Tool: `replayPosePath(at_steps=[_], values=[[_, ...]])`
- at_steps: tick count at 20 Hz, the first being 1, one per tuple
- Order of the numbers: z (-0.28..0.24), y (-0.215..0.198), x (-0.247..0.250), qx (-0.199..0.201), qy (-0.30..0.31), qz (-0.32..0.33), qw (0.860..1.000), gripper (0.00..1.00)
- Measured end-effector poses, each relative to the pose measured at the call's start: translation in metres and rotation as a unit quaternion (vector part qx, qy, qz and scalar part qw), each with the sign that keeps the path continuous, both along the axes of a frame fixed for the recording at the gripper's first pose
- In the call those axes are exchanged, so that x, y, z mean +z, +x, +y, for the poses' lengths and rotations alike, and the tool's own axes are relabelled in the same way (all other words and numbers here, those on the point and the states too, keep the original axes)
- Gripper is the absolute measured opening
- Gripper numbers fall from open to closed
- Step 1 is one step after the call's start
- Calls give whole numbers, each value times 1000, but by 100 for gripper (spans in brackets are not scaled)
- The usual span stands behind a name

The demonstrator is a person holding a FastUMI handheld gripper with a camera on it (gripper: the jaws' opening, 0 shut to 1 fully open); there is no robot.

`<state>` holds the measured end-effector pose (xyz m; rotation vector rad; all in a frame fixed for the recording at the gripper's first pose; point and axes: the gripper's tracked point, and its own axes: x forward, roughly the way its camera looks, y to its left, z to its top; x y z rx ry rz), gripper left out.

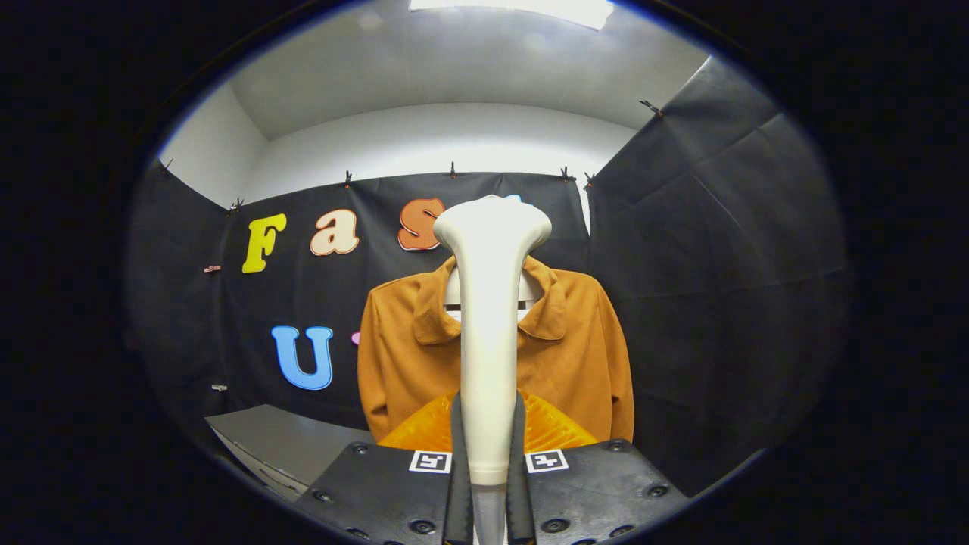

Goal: Iron the clothes twice with a garment steamer, once on the left side and once on the right side.

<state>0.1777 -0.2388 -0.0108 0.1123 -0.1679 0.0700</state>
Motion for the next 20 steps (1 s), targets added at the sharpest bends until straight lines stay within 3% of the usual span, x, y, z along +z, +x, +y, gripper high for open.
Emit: replayPosePath(at_steps=[9,20], values=[[-18,66,-73,-2,-1,64,998,21],[-27,70,-134,-8,3,107,994,21]])
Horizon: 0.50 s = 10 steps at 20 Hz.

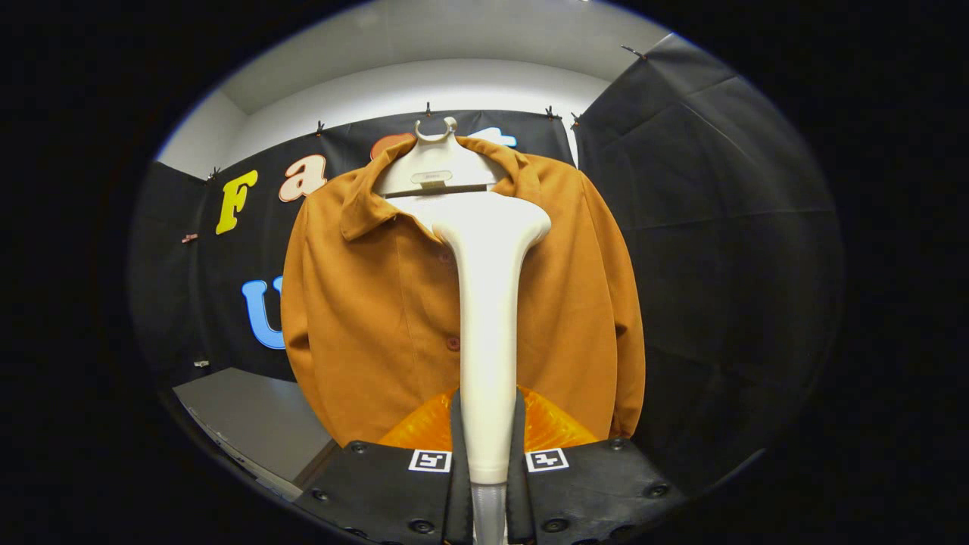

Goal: Iron the clothes twice with a garment steamer, once on the left side and once on the right side.

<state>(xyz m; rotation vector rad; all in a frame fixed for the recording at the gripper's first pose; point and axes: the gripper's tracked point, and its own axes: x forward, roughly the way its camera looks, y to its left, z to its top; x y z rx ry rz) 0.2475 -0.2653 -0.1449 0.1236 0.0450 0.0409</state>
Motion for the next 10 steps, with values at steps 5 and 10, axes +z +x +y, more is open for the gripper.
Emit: replayPosePath(at_steps=[5,10], values=[[-6,-14,-44,-7,7,42,999,21],[-9,-29,-83,-7,10,82,997,21]])
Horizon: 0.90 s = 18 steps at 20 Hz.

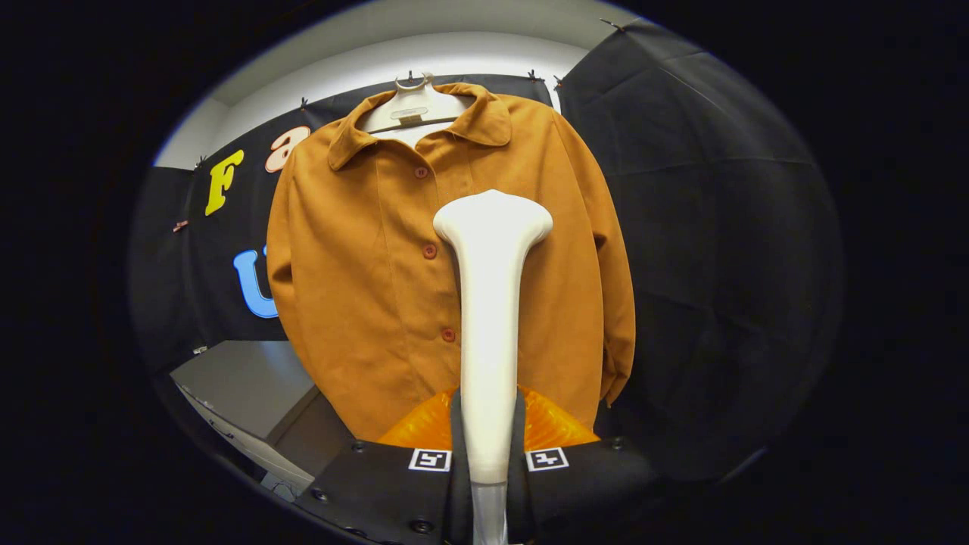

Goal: Iron the clothes twice with a garment steamer, once on the left side and once on the right side.

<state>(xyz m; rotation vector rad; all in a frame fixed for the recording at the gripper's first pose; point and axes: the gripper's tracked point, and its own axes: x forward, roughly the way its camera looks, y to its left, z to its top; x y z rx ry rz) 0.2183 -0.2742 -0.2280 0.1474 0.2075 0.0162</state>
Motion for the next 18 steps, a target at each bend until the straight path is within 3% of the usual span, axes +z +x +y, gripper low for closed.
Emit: replayPosePath(at_steps=[18], values=[[12,-71,-119,2,-20,130,991,21]])
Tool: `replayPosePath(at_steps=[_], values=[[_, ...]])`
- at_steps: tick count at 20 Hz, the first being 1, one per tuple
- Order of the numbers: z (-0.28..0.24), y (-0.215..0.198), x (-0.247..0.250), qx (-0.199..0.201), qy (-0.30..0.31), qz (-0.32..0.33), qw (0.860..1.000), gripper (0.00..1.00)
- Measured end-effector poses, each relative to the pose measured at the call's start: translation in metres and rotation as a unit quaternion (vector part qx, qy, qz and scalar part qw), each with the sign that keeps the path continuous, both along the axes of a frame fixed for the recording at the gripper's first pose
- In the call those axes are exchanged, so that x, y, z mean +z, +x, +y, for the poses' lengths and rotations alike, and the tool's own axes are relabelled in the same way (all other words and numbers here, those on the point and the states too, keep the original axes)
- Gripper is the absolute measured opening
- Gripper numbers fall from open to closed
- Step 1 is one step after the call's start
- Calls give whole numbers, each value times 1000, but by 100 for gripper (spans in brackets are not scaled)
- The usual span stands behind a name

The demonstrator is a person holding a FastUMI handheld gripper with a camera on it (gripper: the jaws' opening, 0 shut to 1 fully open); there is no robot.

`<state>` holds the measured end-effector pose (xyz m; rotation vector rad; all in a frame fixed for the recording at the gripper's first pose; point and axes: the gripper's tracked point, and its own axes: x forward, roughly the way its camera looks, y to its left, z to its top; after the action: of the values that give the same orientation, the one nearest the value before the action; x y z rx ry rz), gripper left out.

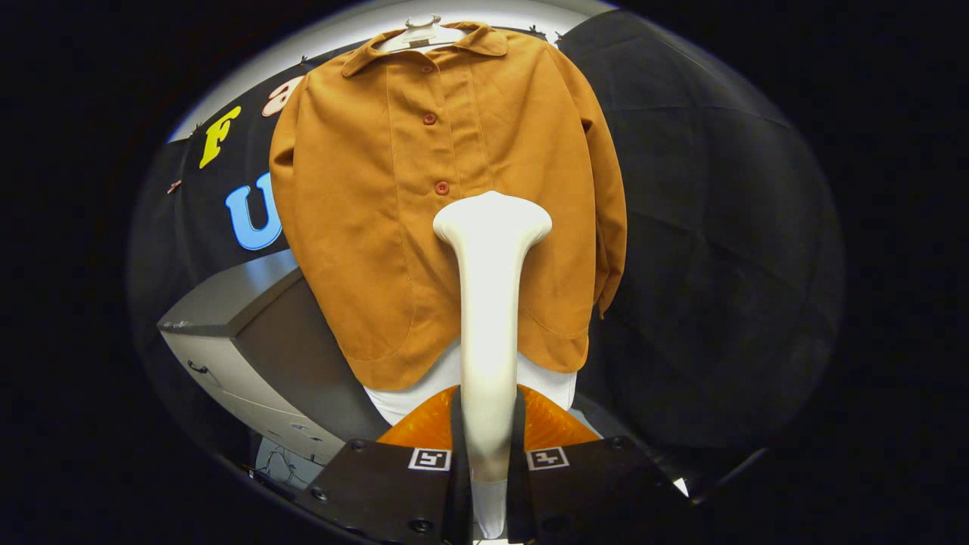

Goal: Iron the clothes twice with a garment steamer, once on the left side and once on the right side.

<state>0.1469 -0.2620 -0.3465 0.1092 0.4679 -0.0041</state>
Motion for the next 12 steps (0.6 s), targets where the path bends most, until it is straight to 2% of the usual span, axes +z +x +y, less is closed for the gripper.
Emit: replayPosePath(at_steps=[6,12], values=[[8,-28,-17,-8,-2,32,999,21],[24,-61,2,-19,0,24,1000,21]])
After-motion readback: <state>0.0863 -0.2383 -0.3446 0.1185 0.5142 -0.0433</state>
